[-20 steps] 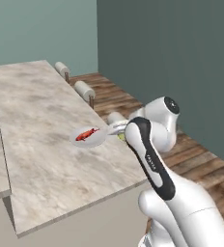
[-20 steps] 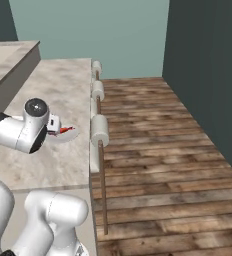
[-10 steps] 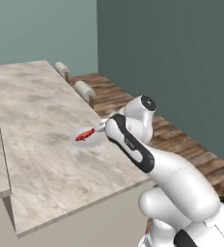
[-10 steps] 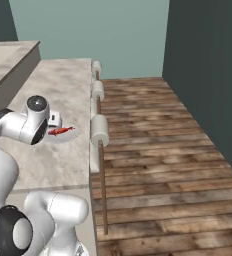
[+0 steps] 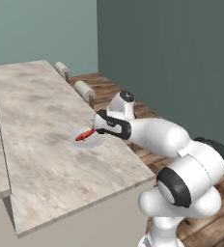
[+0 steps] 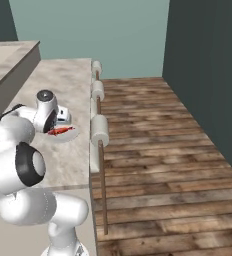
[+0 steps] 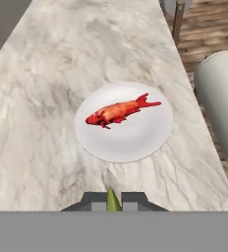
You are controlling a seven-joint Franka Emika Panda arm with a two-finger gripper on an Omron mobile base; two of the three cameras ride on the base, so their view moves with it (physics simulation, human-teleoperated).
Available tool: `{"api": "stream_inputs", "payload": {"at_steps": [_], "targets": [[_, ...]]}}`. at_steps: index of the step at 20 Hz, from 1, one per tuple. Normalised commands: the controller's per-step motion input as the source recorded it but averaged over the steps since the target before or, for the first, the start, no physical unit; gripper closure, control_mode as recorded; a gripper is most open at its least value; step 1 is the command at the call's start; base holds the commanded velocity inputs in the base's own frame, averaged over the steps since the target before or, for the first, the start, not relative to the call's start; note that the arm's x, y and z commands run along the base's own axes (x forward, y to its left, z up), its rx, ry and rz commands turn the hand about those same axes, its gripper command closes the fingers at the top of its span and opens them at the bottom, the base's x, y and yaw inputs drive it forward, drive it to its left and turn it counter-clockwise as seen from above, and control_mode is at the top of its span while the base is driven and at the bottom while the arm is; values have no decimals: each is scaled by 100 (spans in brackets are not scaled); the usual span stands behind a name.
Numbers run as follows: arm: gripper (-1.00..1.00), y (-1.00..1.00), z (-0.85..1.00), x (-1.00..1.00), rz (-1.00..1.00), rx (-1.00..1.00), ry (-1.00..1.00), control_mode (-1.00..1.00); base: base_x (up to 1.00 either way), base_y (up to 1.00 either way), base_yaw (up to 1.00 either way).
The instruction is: Take the lemon wedge from the fridge and place it on the plate with fish on the dining counter.
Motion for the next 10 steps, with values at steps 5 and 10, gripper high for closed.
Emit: {"api": "stream_inputs", "payload": {"at_steps": [5, 10], "targets": [[100, 5, -7, 35, -3, -9, 11, -100, 0, 0, 0], [100, 6, -35, 34, -4, -13, 5, -100, 0, 0, 0]]}}
